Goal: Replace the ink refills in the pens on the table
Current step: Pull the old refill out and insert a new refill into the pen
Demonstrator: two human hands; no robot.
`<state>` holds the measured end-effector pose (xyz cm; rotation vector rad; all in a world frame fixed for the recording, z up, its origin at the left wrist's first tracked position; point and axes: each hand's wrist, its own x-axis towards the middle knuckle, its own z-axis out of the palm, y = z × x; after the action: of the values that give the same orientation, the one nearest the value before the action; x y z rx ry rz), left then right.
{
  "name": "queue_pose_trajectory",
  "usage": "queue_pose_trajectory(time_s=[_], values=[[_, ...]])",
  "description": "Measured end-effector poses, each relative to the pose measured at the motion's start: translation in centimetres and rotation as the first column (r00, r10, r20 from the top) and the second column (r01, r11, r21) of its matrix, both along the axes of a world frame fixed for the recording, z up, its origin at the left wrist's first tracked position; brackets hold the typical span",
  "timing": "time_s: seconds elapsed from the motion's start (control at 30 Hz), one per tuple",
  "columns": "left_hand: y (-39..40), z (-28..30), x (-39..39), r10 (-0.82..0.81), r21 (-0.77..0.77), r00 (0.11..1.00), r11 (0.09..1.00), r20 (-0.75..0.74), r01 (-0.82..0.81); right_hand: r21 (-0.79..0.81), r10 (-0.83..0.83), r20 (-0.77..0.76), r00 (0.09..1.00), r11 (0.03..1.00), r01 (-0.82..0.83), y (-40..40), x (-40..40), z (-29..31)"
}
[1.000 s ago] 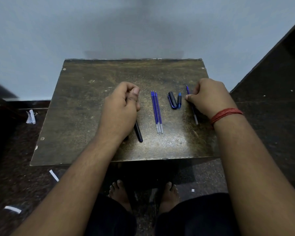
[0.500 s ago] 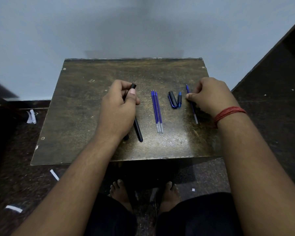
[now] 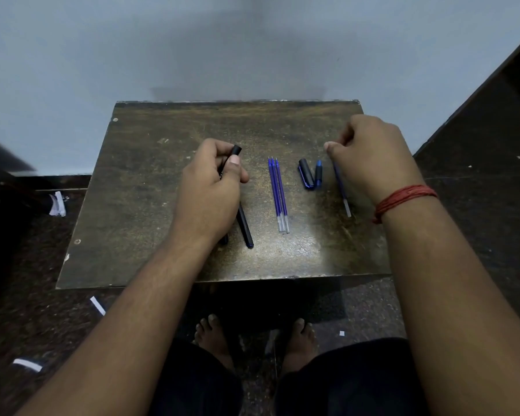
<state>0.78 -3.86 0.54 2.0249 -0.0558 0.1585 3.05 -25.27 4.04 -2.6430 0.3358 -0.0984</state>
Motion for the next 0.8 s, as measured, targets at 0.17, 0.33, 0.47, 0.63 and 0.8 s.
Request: queue_pose_trajectory(time_s=[0.17,0.33,0.47,0.63,0.8], values=[[0.1,0.0,0.1,0.017,-0.018,1.0,1.0,0.017,-0.017,-0.046,0.153,-0.105,0.983,0.986,-0.159,3.5,-0.2,-0.6],[0.2,-0.1,0.3,0.024,-0.025,0.999,0.999,0.028,-0.024,-0.087,0.214,-0.18,0.96,0.969,-0.232,5.3,-0.4,-1.8],[0.2,-0.1,0.4,0.022,-0.02,0.999,1.0,0.033,-0.021,-0.11,0.218,-0.215,0.952,0.963,-0.245,5.9,-0.5,-2.1],[0.2,-0.2,0.4,0.02,-0.026,0.999,0.999,0.031,-0.019,-0.136,0.207,-0.242,0.948,0.96,-0.244,6.3,-0.6,-2.0],[0.2,0.0,0.3,0.025,-0.013,0.999,1.0,0.03,-0.024,-0.196,0.192,-0.276,0.942,0.948,-0.251,6.9,-1.1,-1.2]])
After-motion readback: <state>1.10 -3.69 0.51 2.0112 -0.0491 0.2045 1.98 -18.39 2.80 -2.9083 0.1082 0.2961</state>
